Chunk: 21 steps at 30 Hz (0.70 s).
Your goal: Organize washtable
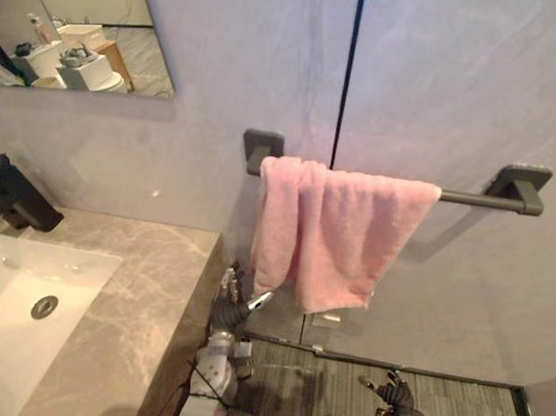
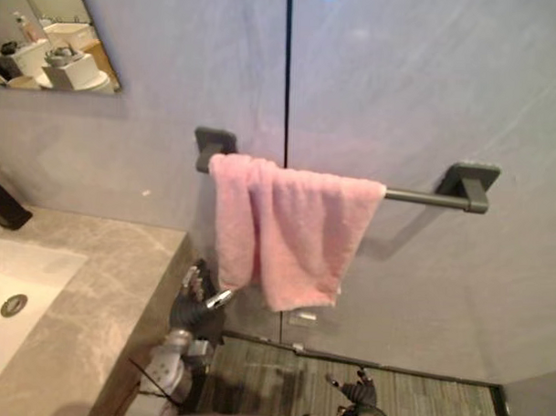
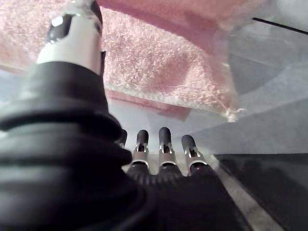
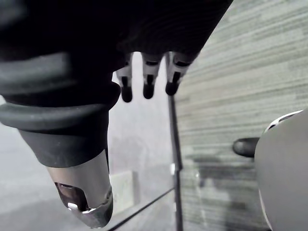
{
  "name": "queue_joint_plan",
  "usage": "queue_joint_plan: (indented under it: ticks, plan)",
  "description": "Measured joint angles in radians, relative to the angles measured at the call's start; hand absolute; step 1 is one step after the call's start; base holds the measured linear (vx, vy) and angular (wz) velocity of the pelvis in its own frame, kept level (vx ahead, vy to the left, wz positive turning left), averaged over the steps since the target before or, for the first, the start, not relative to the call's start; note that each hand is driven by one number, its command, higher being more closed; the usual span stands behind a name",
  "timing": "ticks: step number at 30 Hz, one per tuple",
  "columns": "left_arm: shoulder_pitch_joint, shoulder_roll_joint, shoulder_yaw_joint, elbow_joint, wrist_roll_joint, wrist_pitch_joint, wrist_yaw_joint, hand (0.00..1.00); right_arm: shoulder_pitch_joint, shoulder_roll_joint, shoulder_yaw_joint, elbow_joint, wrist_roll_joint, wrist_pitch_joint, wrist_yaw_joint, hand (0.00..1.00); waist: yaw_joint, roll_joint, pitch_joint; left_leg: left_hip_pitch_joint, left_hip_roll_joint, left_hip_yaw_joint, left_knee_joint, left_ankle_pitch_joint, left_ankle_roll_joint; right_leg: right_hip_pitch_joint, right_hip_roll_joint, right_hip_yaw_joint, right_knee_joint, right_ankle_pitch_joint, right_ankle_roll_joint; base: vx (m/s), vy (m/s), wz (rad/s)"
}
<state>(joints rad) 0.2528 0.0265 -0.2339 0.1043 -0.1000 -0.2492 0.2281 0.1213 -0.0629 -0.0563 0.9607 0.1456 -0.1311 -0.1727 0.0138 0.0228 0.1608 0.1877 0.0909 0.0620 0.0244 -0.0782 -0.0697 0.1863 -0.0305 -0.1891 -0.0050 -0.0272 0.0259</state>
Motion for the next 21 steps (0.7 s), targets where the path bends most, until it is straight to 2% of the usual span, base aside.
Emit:
queue_joint_plan:
  ticks: [5, 13, 15, 21]
  plan:
    - [-0.037, 0.016, 0.003, -0.037, 0.036, -0.001, 0.039, 0.00, -0.003, -0.002, 0.006, 0.005, 0.000, 0.000, 0.001, 0.00, -0.002, -0.001, -0.004, 0.009, -0.001, 0.006, -0.009, 0.000, -0.001, -0.001, 0.002, 0.005, -0.007, -0.001, -0.002, 0.02, 0.003, -0.03]
    - [-0.079, 0.039, 0.008, -0.039, 0.036, -0.002, 0.055, 0.00, -0.009, -0.013, 0.028, 0.005, -0.010, 0.001, 0.003, 0.00, -0.017, 0.002, -0.013, 0.011, 0.000, 0.014, -0.011, 0.000, -0.001, 0.002, 0.004, 0.012, -0.021, 0.009, -0.006, -0.03, 0.002, -0.03]
    - [-0.083, 0.039, 0.007, -0.039, 0.035, -0.002, 0.055, 0.00, -0.013, -0.014, 0.036, 0.005, -0.015, 0.001, 0.003, 0.00, -0.030, 0.004, -0.019, 0.008, 0.001, 0.021, -0.016, 0.000, 0.000, 0.002, 0.008, 0.022, -0.034, 0.020, -0.007, -0.06, -0.005, -0.14]
    - [-0.089, 0.038, -0.036, -0.032, 0.033, -0.002, 0.031, 0.00, -0.015, -0.020, 0.041, 0.005, -0.024, 0.003, 0.003, 0.00, -0.040, 0.008, -0.024, 0.014, 0.006, 0.021, -0.023, 0.003, -0.004, 0.004, 0.013, 0.023, -0.045, 0.025, -0.008, -0.03, -0.011, -0.02]
